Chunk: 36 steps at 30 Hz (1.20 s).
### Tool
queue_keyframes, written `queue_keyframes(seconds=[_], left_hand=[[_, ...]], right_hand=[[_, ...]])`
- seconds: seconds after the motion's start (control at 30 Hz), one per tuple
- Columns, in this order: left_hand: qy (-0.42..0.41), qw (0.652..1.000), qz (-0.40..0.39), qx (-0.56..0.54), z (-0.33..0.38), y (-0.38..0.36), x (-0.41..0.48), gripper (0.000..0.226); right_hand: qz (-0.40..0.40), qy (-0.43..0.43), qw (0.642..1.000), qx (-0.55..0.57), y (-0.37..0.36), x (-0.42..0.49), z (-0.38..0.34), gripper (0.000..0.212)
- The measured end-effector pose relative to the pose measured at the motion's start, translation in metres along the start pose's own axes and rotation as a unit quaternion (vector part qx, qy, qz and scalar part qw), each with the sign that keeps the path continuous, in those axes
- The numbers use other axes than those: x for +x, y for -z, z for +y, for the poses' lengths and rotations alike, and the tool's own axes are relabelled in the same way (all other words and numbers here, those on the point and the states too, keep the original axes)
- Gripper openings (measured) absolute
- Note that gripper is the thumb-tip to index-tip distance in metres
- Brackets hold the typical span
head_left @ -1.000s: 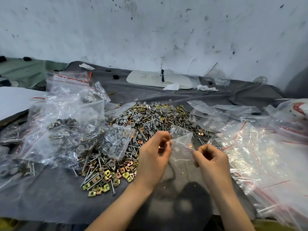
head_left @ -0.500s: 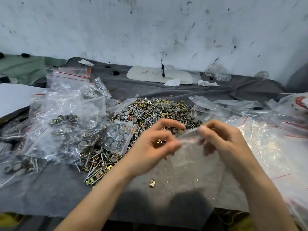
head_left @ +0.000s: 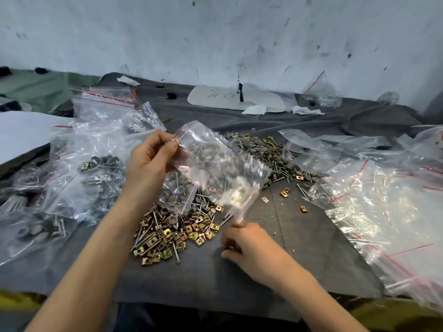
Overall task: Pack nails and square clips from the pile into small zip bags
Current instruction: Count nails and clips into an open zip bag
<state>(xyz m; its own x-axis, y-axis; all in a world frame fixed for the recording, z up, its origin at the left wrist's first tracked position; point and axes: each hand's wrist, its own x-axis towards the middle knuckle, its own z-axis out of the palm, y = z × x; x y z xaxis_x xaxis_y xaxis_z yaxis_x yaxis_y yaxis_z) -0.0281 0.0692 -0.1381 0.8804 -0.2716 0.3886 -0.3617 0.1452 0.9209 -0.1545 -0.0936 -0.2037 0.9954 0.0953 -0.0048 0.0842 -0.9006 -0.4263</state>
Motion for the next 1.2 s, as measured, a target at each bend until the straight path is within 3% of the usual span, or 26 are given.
queue_keyframes(seconds=[0.1,0.2,0.27,0.33,0.43,0.5,0.6,0.67,0.77,0.83,0.93,1.1,1.2], left_hand=[[0.039,0.989,-0.138,-0.037,0.007,0.011,0.003,0.023],[0.065,0.946,-0.317,0.013,0.006,0.003,-0.008,0.008],[0.054,0.907,-0.405,0.104,-0.008,-0.017,-0.024,0.011],[0.038,0.88,-0.444,0.163,-0.027,-0.042,-0.04,0.012],[-0.019,0.886,-0.413,0.208,-0.052,-0.064,-0.056,0.013],[-0.041,0.909,-0.364,0.2,-0.062,-0.066,-0.058,0.012],[-0.107,0.923,-0.315,0.195,-0.069,-0.067,-0.062,0.019],[-0.149,0.924,-0.296,0.19,-0.07,-0.068,-0.064,0.022],[-0.165,0.934,-0.264,0.174,-0.073,-0.068,-0.063,0.014],[-0.158,0.94,-0.252,0.167,-0.074,-0.069,-0.063,0.011],[-0.137,0.949,-0.234,0.158,-0.075,-0.07,-0.063,0.011],[-0.118,0.964,-0.2,0.127,-0.072,-0.068,-0.063,0.011],[-0.116,0.965,-0.194,0.13,-0.071,-0.068,-0.063,0.012]], right_hand=[[0.023,-0.019,0.998,-0.062,-0.001,0.002,0.007,0.014],[0.073,-0.049,0.99,-0.109,0.002,0.005,0.024,0.019],[0.14,-0.072,0.987,-0.028,0.008,0.005,0.037,0.017],[0.225,-0.121,0.962,0.101,0.021,0.001,0.047,0.011],[0.271,-0.107,0.899,0.328,0.047,-0.008,0.048,0.014],[0.231,-0.047,0.9,0.367,0.062,-0.013,0.041,0.016],[0.132,-0.006,0.965,0.227,0.067,-0.015,0.03,0.014],[0.085,0.003,0.983,0.16,0.067,-0.014,0.03,0.011],[0.079,-0.02,0.969,0.235,0.07,-0.009,0.036,0.005],[0.173,-0.061,0.94,0.287,0.075,0.001,0.051,0.007],[0.258,-0.145,0.934,0.199,0.073,0.024,0.074,0.011],[0.133,-0.154,0.979,-0.03,0.039,0.061,0.086,0.027],[0.146,-0.148,0.975,-0.072,0.032,0.069,0.088,0.022]])
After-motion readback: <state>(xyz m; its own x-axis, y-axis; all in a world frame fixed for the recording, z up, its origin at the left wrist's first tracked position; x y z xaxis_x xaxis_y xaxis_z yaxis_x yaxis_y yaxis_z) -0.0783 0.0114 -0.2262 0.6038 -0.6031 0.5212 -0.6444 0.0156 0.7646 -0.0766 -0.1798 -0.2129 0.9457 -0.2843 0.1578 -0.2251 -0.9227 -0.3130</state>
